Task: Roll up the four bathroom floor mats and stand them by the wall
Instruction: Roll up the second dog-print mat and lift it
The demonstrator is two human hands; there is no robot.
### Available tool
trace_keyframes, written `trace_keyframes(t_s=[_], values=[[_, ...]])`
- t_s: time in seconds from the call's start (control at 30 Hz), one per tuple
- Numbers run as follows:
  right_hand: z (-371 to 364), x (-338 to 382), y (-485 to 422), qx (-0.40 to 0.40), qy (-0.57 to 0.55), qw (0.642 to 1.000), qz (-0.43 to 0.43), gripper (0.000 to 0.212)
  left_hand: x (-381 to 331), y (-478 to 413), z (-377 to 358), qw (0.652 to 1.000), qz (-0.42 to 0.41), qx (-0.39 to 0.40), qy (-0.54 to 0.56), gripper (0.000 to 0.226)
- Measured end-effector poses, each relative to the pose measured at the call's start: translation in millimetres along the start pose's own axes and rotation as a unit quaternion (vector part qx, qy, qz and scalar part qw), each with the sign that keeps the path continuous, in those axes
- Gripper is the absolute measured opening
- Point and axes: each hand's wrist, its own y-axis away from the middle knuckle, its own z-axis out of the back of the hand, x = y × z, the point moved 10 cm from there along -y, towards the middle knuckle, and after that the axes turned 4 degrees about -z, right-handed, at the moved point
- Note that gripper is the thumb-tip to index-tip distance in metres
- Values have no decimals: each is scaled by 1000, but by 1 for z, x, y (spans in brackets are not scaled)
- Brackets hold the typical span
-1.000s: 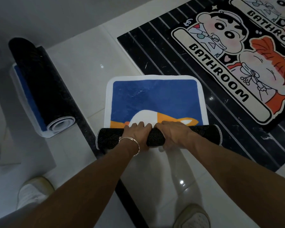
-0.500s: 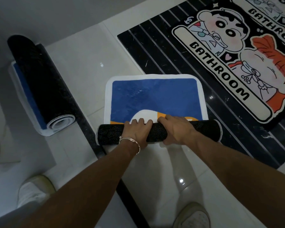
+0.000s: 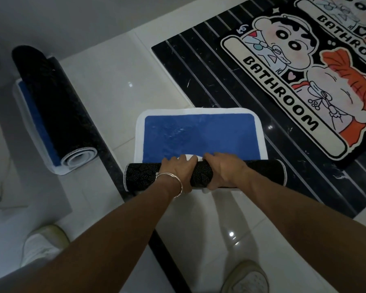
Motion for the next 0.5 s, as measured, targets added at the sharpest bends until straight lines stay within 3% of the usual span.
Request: trace_keyframes(t_s=[0.1,0.2,0.3,0.4,0.5], values=[[6,4,12,-112,47,993,10,79,2,-3,5,1000,-7,13,26,55],[-3,8,19,-149,108,983,0,77,2,-1,2,999,-12,2,30,60],[-1,6,11,-104,83,991,-17,71,-3,4,1,998,-21,-44,-26,76],[3,1,-2,-4,-3,1000,4,72,-4,9,7,993,-14,-86,-81,82],[-5,0,0,42,-31,999,-4,81,-6,6,3,996,-11,-44,-76,72]])
